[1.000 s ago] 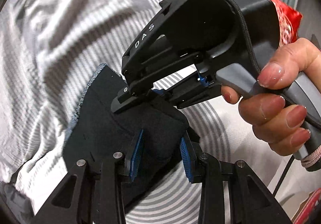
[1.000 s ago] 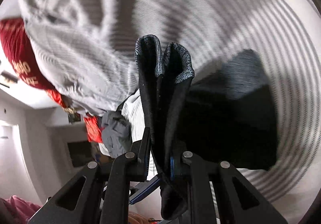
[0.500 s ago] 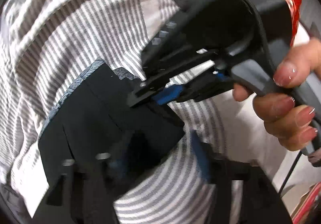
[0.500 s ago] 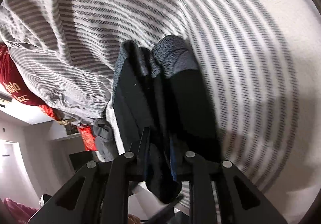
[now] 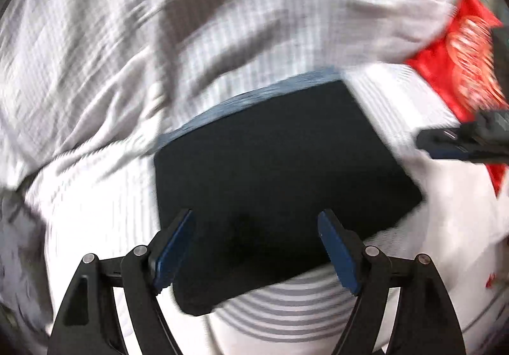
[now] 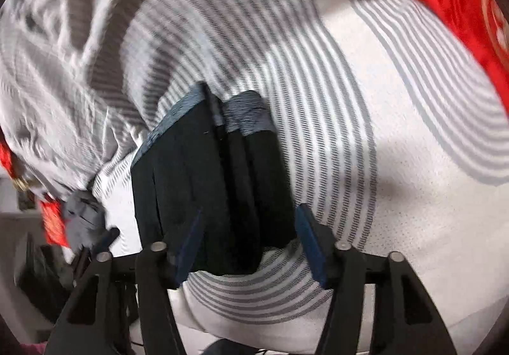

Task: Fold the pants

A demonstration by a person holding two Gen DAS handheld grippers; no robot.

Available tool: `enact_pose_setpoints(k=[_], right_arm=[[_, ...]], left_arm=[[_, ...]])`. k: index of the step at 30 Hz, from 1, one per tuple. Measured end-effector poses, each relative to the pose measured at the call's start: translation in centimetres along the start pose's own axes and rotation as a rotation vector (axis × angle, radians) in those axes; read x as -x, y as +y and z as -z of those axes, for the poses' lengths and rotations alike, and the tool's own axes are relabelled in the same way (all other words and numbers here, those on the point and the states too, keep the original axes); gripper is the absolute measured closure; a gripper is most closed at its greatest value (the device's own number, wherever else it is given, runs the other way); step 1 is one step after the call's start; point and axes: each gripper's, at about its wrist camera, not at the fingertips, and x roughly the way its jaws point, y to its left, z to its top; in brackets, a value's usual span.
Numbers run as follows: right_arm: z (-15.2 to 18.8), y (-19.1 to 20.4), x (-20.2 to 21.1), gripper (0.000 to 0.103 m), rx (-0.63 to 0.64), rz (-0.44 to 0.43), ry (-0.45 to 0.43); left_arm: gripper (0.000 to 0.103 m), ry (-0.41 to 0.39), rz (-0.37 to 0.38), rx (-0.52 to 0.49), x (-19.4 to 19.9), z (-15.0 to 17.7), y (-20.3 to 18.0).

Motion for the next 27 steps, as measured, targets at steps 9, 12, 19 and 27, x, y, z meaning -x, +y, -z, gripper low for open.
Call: enact_pose_setpoints(k=[9, 12, 19, 27], right_arm=[[-0.2, 4.7, -2.6, 0.064, 0.133, 0.079, 0.022], [0.5, 3.8, -5.1, 0.062, 0.152, 0.162, 0.083], [1.1, 2.1, -6.2, 0.061, 0.089, 0.122, 0.074], [1.0, 1.9, -6.3, 0.06, 0.083, 0.116, 0.074]], left_arm=[[0.023, 0.132, 0.047, 0.185, -4.1, 1.1, 3.7], [0.021, 0.14, 0.047, 0.208, -6.0, 1.6, 3.8], [0.001, 0.136, 0.064, 0.234, -7.7, 2.1, 4.7], [0.001, 0.134, 0.064, 0.225, -8.0, 2.2, 4.8]])
